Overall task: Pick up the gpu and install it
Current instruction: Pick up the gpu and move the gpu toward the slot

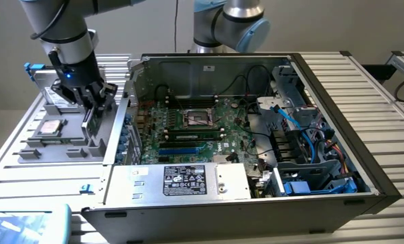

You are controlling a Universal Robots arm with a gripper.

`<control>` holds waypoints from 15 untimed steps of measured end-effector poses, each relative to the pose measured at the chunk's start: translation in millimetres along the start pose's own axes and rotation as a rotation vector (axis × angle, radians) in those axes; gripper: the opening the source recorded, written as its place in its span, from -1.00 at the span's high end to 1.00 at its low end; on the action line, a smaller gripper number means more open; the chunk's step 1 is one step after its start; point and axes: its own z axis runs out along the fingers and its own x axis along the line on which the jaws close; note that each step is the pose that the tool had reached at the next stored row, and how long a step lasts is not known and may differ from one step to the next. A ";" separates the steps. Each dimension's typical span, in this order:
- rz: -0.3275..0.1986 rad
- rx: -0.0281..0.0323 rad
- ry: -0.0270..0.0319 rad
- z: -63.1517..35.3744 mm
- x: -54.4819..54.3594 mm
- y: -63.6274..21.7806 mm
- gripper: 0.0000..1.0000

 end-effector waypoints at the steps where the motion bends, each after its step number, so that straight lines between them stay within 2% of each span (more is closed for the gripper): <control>1: 0.000 0.0000 0.0001 -4.4 0.7 0.5 0.44; 15: -0.001 -0.0001 -0.0022 -64.5 7.2 7.5 0.44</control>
